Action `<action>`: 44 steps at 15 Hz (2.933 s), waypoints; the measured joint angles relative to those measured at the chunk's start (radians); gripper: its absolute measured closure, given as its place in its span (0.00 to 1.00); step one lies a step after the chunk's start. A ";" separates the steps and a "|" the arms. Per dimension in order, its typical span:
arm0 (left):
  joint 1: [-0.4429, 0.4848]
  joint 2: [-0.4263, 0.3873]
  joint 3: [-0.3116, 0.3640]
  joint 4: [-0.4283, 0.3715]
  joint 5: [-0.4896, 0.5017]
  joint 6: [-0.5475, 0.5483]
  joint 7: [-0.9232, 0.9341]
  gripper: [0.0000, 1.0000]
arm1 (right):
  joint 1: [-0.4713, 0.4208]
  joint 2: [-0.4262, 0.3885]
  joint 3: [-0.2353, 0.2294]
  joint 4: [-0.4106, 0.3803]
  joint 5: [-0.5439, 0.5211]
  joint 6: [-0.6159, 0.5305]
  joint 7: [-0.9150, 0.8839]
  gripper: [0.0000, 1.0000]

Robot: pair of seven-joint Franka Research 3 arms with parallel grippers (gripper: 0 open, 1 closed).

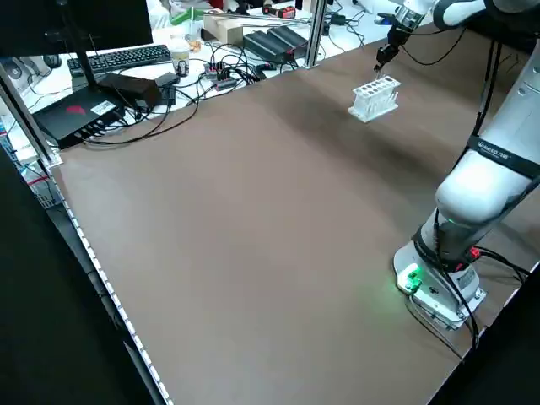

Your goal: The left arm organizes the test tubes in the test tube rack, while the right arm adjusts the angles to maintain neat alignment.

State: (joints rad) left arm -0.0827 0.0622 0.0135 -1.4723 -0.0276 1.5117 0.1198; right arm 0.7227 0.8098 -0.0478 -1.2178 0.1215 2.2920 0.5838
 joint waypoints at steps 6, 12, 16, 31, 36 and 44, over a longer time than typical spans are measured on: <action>0.000 0.000 0.000 0.000 0.000 0.000 -0.006 0.00 | 0.000 0.000 0.000 0.002 0.000 0.000 0.000 0.89; 0.000 0.000 0.000 0.000 0.000 0.000 -0.006 0.00 | 0.000 -0.005 0.000 0.003 0.000 0.000 0.000 0.89; 0.000 0.000 0.000 0.000 0.000 0.000 -0.007 0.00 | 0.000 -0.005 0.007 0.003 0.000 -0.001 0.000 0.89; 0.000 0.000 0.000 0.000 0.000 0.000 -0.007 0.00 | -0.012 -0.038 0.012 0.011 0.000 -0.122 0.000 0.89; 0.000 0.000 0.000 0.000 0.000 0.000 -0.007 0.00 | -0.019 -0.042 0.014 0.012 0.000 -0.196 0.000 0.89; 0.000 0.000 0.000 0.000 0.000 0.000 -0.007 0.00 | -0.018 -0.047 0.031 0.018 0.002 -0.259 0.000 0.89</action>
State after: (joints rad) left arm -0.0824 0.0622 0.0130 -1.4726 -0.0276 1.5116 0.1131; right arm 0.7042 0.7627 -0.0166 -1.1996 0.1240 2.0328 0.5841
